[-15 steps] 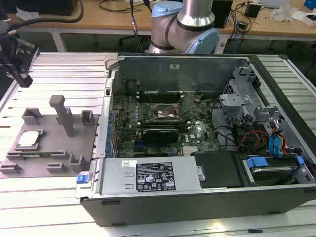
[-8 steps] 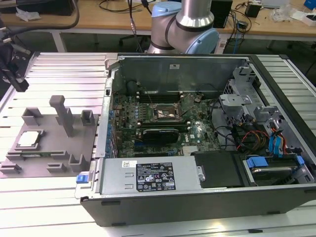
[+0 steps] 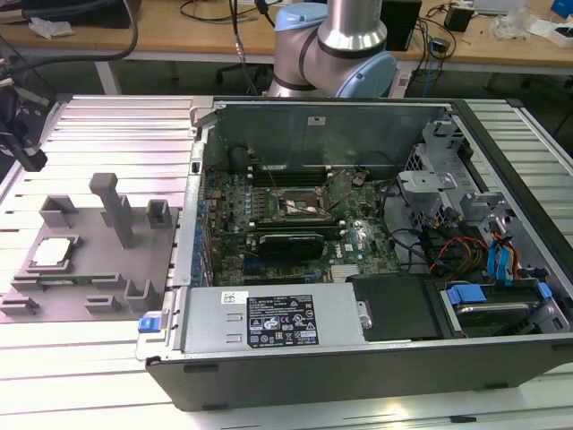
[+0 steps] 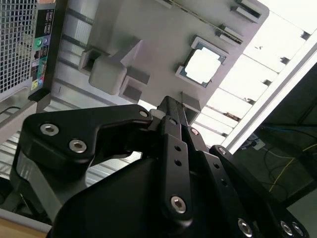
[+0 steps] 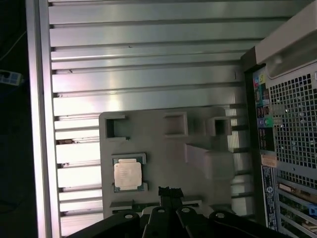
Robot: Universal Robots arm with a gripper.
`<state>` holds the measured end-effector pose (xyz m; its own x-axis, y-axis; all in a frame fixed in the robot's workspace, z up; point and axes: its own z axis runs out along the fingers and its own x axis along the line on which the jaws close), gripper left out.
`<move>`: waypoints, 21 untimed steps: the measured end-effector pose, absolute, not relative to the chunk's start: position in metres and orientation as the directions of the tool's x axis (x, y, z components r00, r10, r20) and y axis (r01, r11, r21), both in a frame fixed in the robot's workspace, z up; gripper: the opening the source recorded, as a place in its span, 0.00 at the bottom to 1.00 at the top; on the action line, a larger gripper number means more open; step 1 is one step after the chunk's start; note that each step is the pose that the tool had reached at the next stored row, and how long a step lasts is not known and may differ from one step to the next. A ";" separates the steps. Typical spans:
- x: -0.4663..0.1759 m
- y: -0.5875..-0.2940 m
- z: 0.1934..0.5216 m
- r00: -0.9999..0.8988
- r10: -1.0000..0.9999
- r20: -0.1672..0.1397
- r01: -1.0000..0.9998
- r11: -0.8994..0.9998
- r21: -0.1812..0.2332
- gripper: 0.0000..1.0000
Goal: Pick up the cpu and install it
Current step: 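Reach for the cpu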
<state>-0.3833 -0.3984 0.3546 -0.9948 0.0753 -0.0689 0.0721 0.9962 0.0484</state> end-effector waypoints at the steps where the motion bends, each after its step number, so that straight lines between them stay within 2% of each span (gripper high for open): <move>1: -0.385 -0.398 0.354 -0.995 0.075 -0.069 0.072 0.996 0.048 0.11; 21: -0.421 -0.399 0.332 -0.995 0.075 -0.069 0.072 0.996 0.048 0.11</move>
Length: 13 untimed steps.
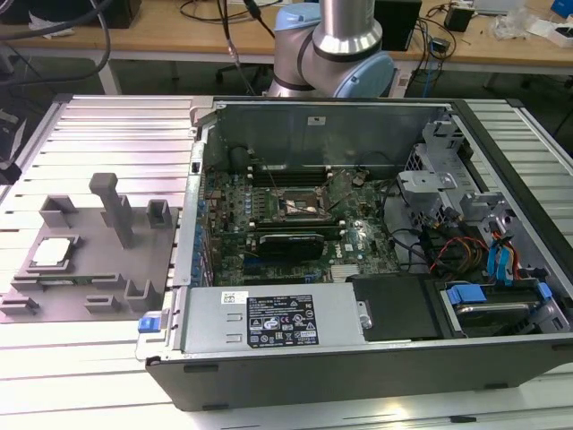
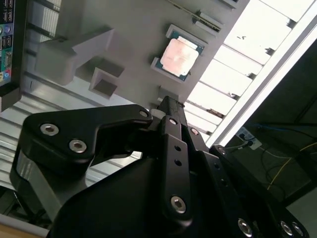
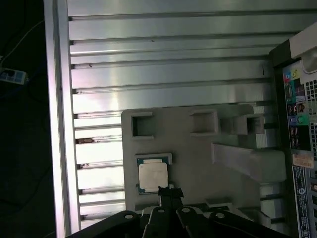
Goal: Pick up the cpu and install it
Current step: 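Reach for the cpu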
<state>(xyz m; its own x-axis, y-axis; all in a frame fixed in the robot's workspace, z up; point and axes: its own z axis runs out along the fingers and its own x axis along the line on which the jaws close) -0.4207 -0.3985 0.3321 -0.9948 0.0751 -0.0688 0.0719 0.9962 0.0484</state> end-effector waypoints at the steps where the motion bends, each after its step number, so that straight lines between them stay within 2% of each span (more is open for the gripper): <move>1: -0.421 -0.399 0.330 -0.995 0.075 -0.069 0.072 0.996 0.048 0.11; 13: -0.413 -0.399 0.311 -0.996 0.075 -0.040 0.073 0.996 0.046 0.11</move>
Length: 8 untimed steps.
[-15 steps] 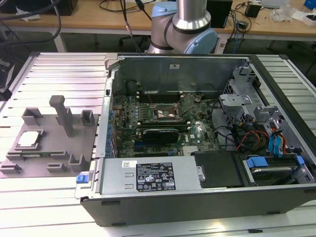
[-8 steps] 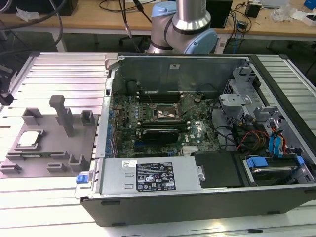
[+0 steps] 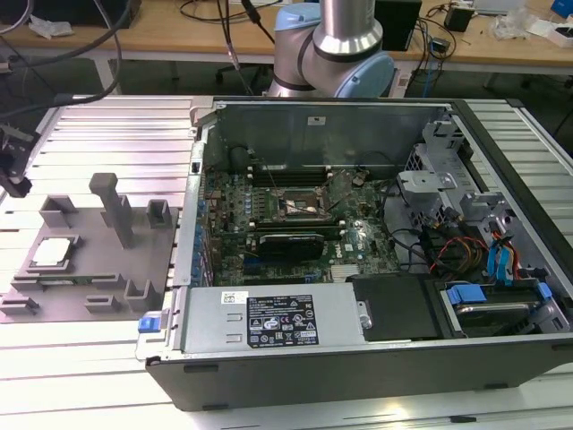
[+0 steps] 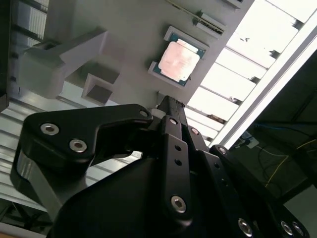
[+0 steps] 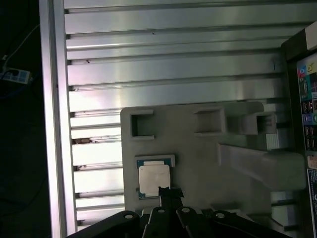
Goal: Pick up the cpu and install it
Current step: 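Reach for the cpu, then pick up the cpu and move it towards the insertion slot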
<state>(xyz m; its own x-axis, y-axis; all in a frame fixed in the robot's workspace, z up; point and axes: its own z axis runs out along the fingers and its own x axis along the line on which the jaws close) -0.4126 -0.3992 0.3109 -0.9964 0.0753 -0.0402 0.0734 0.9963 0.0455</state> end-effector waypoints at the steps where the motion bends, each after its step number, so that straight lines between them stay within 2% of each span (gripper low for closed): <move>1: -0.412 -0.399 0.309 -0.996 0.075 -0.039 0.073 0.996 0.045 0.11; 8: -0.411 -0.399 0.306 -0.997 0.075 -0.037 0.073 0.996 0.045 0.11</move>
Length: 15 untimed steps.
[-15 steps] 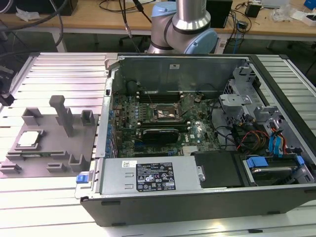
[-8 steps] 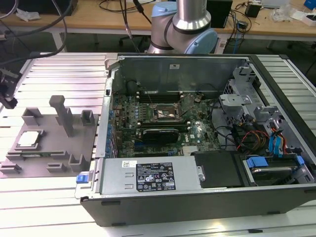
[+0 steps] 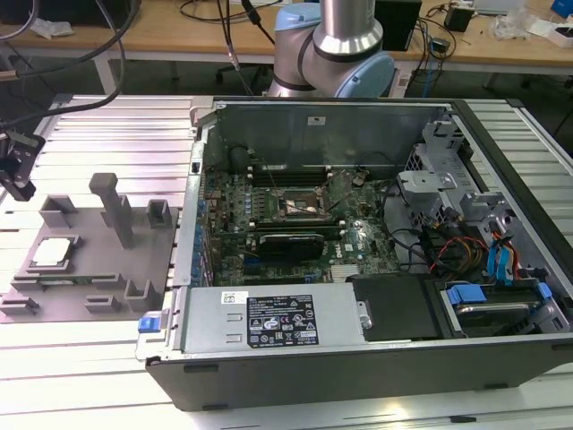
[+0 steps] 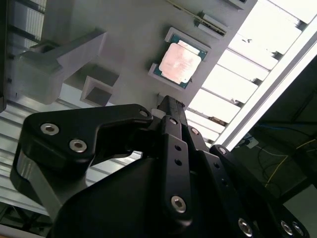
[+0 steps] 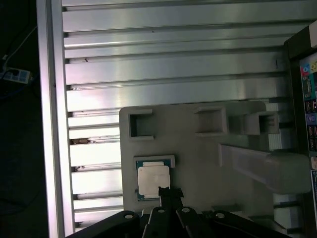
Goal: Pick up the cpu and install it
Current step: 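Pick up the cpu and move it towards the insertion slot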
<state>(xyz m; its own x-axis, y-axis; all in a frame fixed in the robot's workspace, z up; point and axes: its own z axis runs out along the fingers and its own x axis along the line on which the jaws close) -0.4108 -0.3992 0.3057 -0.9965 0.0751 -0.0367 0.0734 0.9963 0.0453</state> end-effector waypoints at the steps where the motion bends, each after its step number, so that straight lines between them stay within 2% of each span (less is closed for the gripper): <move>1: -0.411 -0.399 0.306 -0.997 0.075 -0.037 0.073 0.996 0.045 0.11; 15: -0.412 -0.399 0.295 -0.997 0.075 -0.037 0.073 0.996 0.045 0.11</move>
